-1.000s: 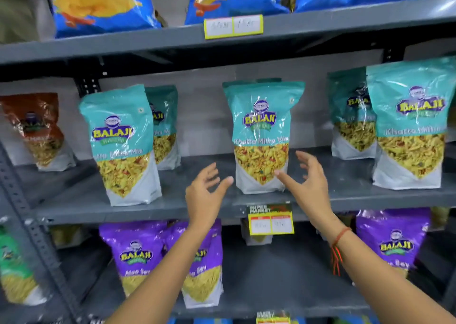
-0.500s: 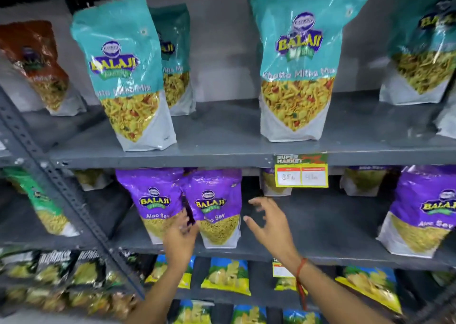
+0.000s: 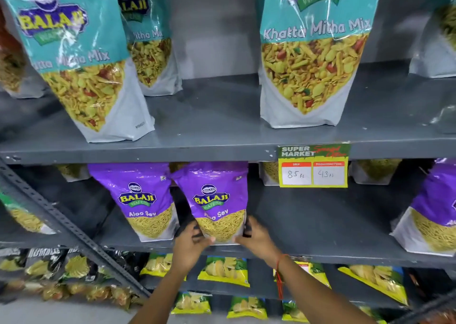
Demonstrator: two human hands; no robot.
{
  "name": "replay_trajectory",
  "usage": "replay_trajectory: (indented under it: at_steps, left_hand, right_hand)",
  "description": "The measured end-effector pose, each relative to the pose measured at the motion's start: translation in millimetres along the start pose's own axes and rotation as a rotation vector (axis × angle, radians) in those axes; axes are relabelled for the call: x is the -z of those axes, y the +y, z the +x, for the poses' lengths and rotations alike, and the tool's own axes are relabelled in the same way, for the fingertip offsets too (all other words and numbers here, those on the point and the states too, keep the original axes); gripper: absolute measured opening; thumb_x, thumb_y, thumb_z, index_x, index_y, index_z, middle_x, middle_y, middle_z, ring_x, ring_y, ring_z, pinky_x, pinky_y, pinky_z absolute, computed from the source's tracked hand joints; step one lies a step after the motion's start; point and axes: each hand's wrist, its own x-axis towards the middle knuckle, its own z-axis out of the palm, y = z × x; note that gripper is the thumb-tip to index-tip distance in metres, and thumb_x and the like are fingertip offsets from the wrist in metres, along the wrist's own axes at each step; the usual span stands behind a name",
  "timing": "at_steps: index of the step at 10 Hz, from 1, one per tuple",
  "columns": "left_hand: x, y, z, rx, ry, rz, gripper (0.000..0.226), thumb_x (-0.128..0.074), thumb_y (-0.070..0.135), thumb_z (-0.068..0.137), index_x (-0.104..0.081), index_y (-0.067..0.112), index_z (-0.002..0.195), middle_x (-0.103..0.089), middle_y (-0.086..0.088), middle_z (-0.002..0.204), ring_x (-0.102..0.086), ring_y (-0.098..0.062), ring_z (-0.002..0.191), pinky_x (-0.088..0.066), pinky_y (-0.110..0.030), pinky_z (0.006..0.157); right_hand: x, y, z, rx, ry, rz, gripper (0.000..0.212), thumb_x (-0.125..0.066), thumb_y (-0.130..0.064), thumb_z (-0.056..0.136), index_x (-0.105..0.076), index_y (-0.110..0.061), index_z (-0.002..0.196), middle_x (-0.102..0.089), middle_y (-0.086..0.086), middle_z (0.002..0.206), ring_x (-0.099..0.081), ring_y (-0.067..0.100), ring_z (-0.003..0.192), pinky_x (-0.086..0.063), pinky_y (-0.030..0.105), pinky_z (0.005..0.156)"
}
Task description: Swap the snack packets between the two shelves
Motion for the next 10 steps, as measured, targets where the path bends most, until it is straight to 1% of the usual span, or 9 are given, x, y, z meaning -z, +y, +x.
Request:
replay_trajectory:
  at_steps: [1,2,3,4,5,6,7,9,10]
  left_hand:
    - [-25,16,-2,-0.014,-0.013,0.044,0.059,-0.083,0.046,0.061,-0.061,0.03,0.113,-0.078,0.001,0.099,-0.075,-0.009,0.088,-0.06,-0.036,0.082]
    - [-57,37,-7,-0.067,-0.041,0.059,0.045,-0.086,0.027,0.069,-0.062,0.037,0.105,-0.078,0.008,0.09,-0.073,0.001,0.081,-0.06,-0.029,0.081]
    - [-87,52,-8,-0.09,-0.078,0.038,0.051,-0.086,0.031,0.065,-0.064,0.026,0.111,-0.079,0.004,0.089,-0.074,-0.002,0.082,-0.061,-0.034,0.082]
    - [-113,60,-8,-0.102,-0.098,0.01,0.066,-0.078,0.052,0.056,-0.065,0.025,0.114,-0.08,0.001,0.095,-0.075,-0.007,0.084,-0.062,-0.038,0.082]
    - [-128,63,-11,-0.123,-0.094,0.021,0.068,-0.076,0.054,0.058,-0.064,0.024,0.118,-0.08,0.003,0.096,-0.075,-0.006,0.085,-0.062,-0.038,0.081]
    - [-132,66,-13,-0.122,-0.084,0.049,0.058,-0.081,0.04,0.069,-0.063,0.022,0.121,-0.08,0.002,0.098,-0.075,-0.007,0.087,-0.061,-0.034,0.081]
    - [-131,69,-15,-0.117,-0.084,0.059,0.052,-0.082,0.03,0.073,-0.063,0.021,0.12,-0.08,0.001,0.099,-0.075,-0.009,0.089,-0.058,-0.023,0.075]
    - [-123,78,-38,-0.085,-0.043,0.007,0.062,-0.08,0.028,0.076,-0.057,0.017,0.133,-0.075,-0.007,0.113,-0.069,-0.003,0.081,-0.049,-0.014,0.071]
    - [-115,79,-63,-0.126,0.007,0.014,0.056,-0.078,0.03,0.078,-0.06,0.02,0.13,-0.074,-0.005,0.115,-0.061,0.01,0.073,-0.049,-0.012,0.069]
  right_hand:
    - [28,5,-6,-0.039,0.044,0.04,0.046,-0.078,-0.007,0.073,-0.055,-0.029,0.106,-0.07,-0.005,0.106,-0.07,0.01,0.095,-0.057,0.021,0.082]
    - [64,14,-16,-0.064,0.064,0.039,0.048,-0.077,0.004,0.076,-0.053,-0.025,0.106,-0.066,-0.012,0.1,-0.065,0.008,0.091,-0.054,0.013,0.072]
    - [99,23,-29,-0.093,0.127,-0.01,0.048,-0.083,-0.006,0.073,-0.054,-0.032,0.101,-0.068,-0.011,0.1,-0.068,0.017,0.096,-0.056,0.026,0.083]
    - [126,32,-38,-0.097,0.166,-0.047,0.052,-0.083,-0.004,0.072,-0.054,-0.027,0.109,-0.069,-0.004,0.1,-0.07,0.028,0.101,-0.055,0.039,0.091]
    - [139,33,-43,-0.11,0.172,-0.075,0.057,-0.084,-0.009,0.072,-0.053,-0.022,0.119,-0.072,0.003,0.106,-0.07,0.025,0.1,-0.056,0.041,0.093]
    - [141,32,-44,-0.117,0.17,-0.07,0.061,-0.084,-0.01,0.073,-0.053,-0.017,0.125,-0.071,0.004,0.11,-0.07,0.022,0.102,-0.055,0.038,0.094]
    - [138,29,-45,-0.128,0.17,-0.058,0.061,-0.082,-0.007,0.074,-0.054,-0.013,0.127,-0.071,0.003,0.107,-0.07,0.021,0.102,-0.055,0.043,0.096]
    - [121,29,-62,-0.127,0.291,0.018,0.065,-0.087,-0.023,0.064,-0.054,-0.018,0.119,-0.07,0.007,0.11,-0.069,0.025,0.1,-0.056,0.05,0.092]
    - [102,13,-90,-0.1,0.425,0.034,0.044,-0.084,-0.019,0.074,-0.052,-0.019,0.106,-0.063,0.0,0.103,-0.063,0.022,0.098,-0.055,0.043,0.084]
